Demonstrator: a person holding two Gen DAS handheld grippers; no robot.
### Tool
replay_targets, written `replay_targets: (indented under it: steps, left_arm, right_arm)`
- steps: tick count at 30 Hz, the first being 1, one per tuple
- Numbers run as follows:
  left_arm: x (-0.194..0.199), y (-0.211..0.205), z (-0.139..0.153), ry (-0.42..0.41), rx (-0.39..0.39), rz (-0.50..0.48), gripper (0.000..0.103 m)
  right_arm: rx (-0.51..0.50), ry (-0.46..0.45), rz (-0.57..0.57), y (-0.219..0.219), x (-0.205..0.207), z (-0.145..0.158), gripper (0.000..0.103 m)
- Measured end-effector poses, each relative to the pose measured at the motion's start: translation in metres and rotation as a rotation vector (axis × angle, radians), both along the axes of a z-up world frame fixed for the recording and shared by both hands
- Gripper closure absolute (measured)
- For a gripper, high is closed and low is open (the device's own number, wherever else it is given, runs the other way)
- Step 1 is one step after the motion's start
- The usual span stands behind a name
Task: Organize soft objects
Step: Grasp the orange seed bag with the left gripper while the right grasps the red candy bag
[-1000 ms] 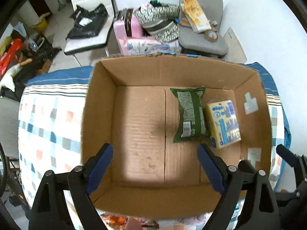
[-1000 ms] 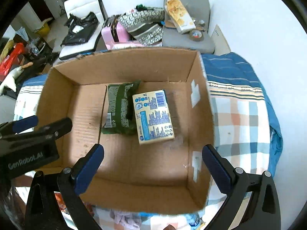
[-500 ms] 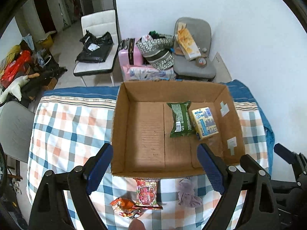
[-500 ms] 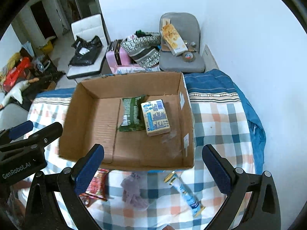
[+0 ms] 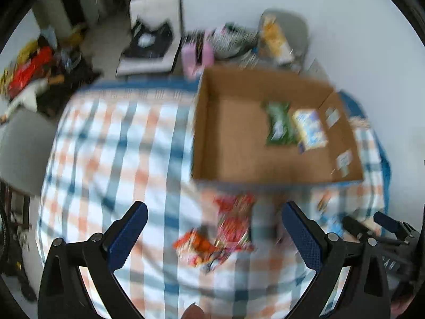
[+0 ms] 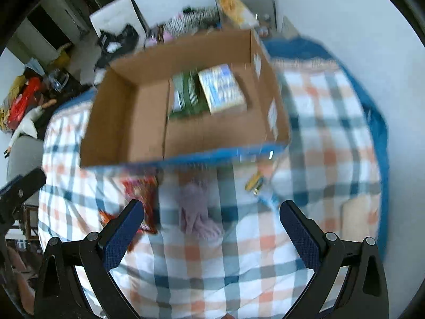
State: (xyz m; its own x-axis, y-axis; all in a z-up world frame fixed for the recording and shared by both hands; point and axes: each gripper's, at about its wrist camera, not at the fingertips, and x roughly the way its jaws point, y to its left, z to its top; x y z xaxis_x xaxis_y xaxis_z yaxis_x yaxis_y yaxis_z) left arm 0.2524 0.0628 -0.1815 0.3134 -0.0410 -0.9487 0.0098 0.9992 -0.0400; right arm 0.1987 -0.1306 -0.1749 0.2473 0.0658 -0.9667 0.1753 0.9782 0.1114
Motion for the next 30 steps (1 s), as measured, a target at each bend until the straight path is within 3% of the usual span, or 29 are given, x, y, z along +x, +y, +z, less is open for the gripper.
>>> replay_targets:
  steps: [3, 5, 8, 12, 15, 21, 22, 24, 30]
  left_arm:
    - [-0.006, 0.013, -0.041, 0.113, 0.011, 0.053, 0.000]
    - [-0.009, 0.024, -0.080, 0.227, -0.028, 0.111, 0.000]
    - [-0.014, 0.035, -0.120, 0.334, -0.094, 0.189, 0.000]
    - [-0.017, 0.052, -0.161, 0.413, -0.195, 0.308, 0.000]
    - [-0.017, 0.059, -0.182, 0.446, -0.215, 0.348, 0.001]
    - [-0.023, 0.058, -0.210, 0.462, -0.190, 0.333, 0.030]
    - [-0.025, 0.058, -0.209, 0.447, -0.186, 0.323, 0.040]
    - [-0.029, 0.057, -0.204, 0.427, -0.168, 0.302, 0.044]
    - [-0.041, 0.068, -0.181, 0.367, 0.046, 0.244, 0.045]
  right_arm:
    - [0.003, 0.049, -0.025, -0.004, -0.004, -0.032, 0.000]
    - [0.008, 0.081, -0.043, -0.008, -0.004, -0.051, 0.000]
    - [0.015, 0.124, -0.054, -0.007, -0.003, -0.075, 0.000]
    - [0.060, 0.159, -0.030, 0.010, 0.002, -0.092, 0.000]
    - [0.104, 0.164, 0.005, 0.033, 0.005, -0.097, 0.000]
    - [0.162, 0.183, 0.066, 0.079, 0.014, -0.107, 0.000]
    - [0.168, 0.185, 0.072, 0.085, 0.015, -0.109, 0.000]
    - [0.175, 0.191, 0.075, 0.096, 0.017, -0.114, 0.000]
    - [0.197, 0.216, 0.058, 0.126, 0.019, -0.136, 0.000]
